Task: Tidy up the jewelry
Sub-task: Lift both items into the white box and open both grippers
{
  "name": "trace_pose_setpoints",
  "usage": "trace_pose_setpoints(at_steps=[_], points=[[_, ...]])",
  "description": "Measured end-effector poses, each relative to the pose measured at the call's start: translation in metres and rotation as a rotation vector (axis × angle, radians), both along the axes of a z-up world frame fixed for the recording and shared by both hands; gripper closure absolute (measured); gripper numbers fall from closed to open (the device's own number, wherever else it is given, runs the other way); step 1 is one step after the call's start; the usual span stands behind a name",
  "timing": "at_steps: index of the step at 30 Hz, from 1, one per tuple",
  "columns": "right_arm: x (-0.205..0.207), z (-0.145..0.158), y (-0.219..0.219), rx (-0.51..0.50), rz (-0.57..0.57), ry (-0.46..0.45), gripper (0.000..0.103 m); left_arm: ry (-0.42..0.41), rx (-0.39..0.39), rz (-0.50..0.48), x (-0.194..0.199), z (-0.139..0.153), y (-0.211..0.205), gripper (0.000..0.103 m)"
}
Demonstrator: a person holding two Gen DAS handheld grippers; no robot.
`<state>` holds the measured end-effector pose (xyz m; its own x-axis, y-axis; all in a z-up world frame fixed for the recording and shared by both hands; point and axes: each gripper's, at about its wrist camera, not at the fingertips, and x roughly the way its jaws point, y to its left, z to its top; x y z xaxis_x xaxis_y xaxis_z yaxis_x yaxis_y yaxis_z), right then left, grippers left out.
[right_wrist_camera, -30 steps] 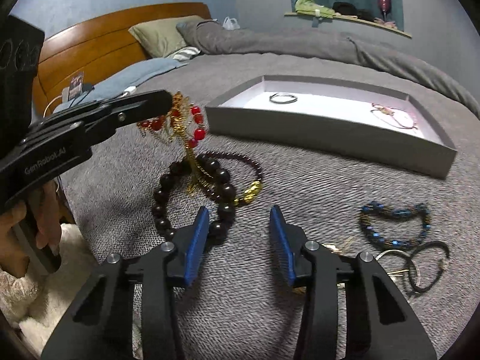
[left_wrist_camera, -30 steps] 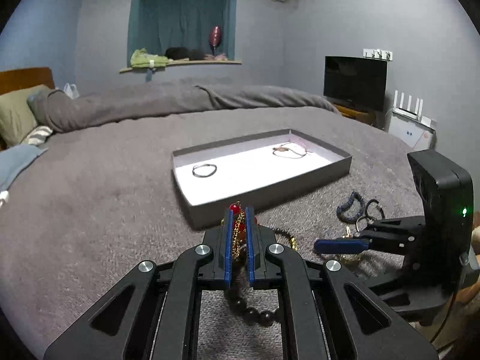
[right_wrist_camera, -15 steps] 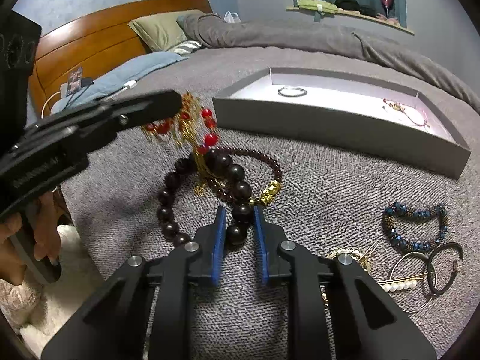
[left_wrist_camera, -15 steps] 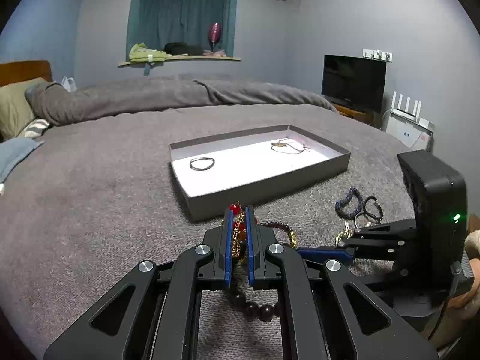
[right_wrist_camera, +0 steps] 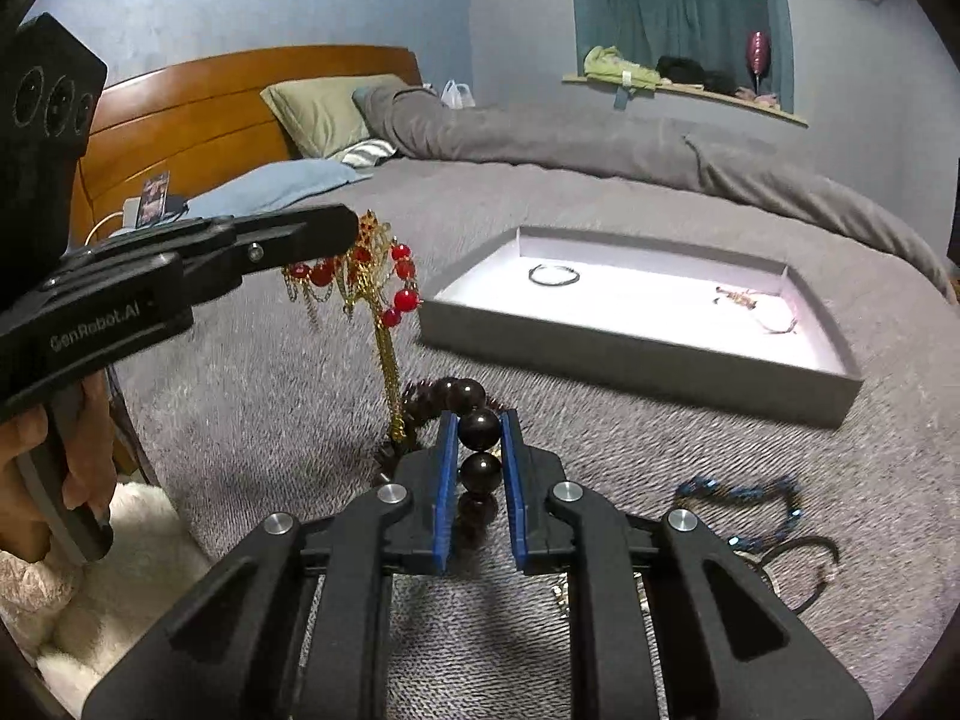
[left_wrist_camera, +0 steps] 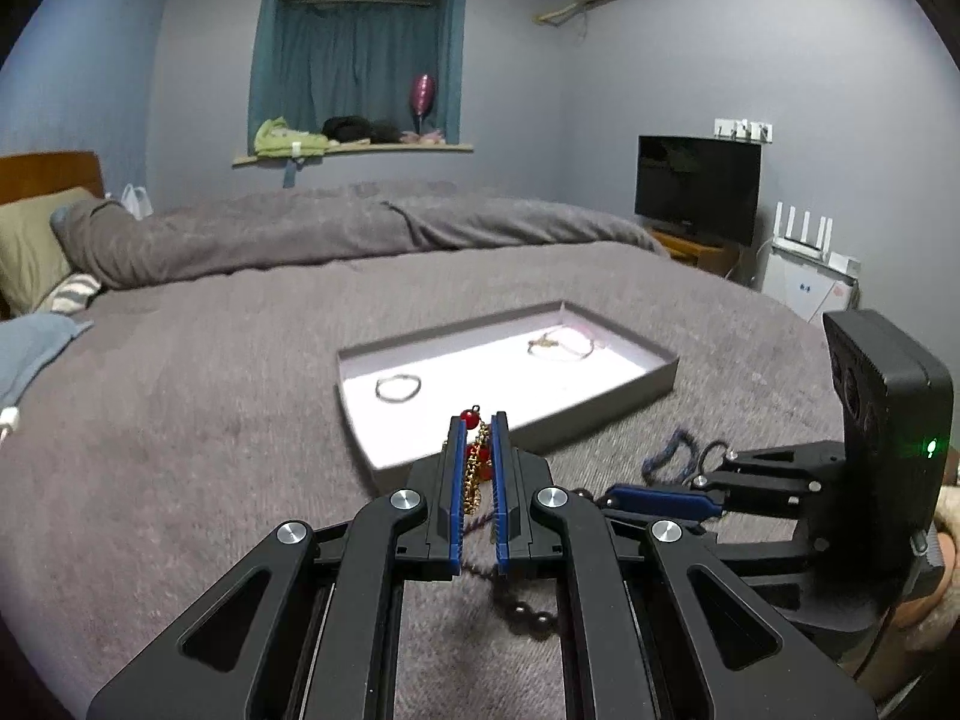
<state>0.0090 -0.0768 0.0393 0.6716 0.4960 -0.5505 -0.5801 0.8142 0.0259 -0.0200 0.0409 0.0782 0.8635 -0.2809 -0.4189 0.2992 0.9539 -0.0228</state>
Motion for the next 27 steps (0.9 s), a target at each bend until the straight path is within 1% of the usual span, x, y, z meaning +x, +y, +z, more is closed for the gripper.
trace_pose_setpoints(at_steps=[8,11,16,23,27], points=[[0.007,0.020,-0.020,0.024,-0.040,-0.044,0.089,-0.015,0.009,-0.014,0.016,0.014,-0.010,0.094],[0.012,0.030,-0.029,0.030,-0.063,-0.069,0.089,-0.002,0.002,-0.013,0.026,0.015,-0.010,0.094],[0.022,0.042,-0.040,0.022,-0.114,-0.102,0.089,0.012,0.012,0.000,0.045,0.014,-0.010,0.094],[0.050,0.060,-0.059,0.021,-0.200,-0.141,0.089,0.007,0.024,0.005,0.074,0.021,-0.015,0.094],[0.065,0.067,-0.065,0.019,-0.226,-0.162,0.089,-0.001,0.025,0.011,0.092,0.026,-0.019,0.094]])
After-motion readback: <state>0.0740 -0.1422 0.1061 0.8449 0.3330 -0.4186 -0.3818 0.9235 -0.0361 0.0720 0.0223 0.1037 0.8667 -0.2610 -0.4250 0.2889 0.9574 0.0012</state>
